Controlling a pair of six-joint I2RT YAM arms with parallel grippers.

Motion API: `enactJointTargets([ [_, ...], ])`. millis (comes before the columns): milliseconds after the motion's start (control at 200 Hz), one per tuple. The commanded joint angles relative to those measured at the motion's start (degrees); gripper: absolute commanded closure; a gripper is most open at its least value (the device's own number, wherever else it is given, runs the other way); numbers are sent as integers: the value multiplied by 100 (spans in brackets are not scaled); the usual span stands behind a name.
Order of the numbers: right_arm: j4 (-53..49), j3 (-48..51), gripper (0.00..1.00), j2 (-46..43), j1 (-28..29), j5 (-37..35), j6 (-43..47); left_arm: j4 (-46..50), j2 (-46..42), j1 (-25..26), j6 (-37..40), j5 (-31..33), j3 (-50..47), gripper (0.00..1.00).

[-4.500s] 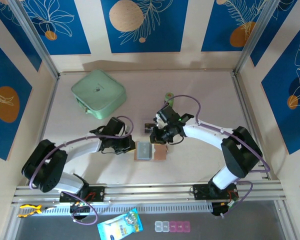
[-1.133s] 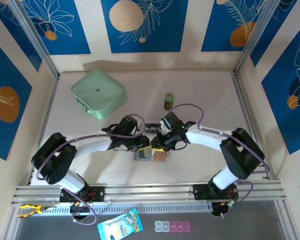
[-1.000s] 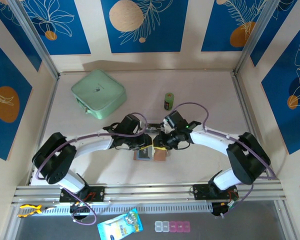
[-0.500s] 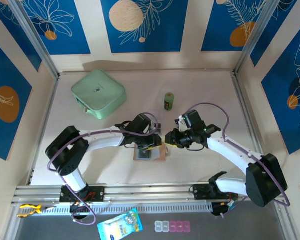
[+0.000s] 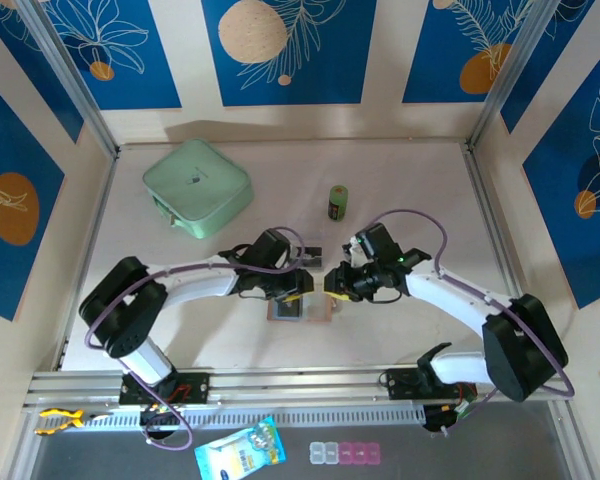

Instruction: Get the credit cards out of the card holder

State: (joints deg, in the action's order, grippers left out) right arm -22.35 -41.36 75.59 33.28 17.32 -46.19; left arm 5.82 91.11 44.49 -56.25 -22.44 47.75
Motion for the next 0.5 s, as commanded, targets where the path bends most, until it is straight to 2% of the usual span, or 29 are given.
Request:
enactJointTargets([
  [0, 54, -379, 68, 274, 231, -30, -154, -74, -345, -155, 156, -42, -273, 60],
  [330, 282, -1012, 70, 1362, 859, -150, -232, 743, -971, -439, 557, 579, -700, 69],
  [490, 342, -1085, 71, 1646, 958, -202, -244, 671, -879, -522, 640, 497, -849, 75],
])
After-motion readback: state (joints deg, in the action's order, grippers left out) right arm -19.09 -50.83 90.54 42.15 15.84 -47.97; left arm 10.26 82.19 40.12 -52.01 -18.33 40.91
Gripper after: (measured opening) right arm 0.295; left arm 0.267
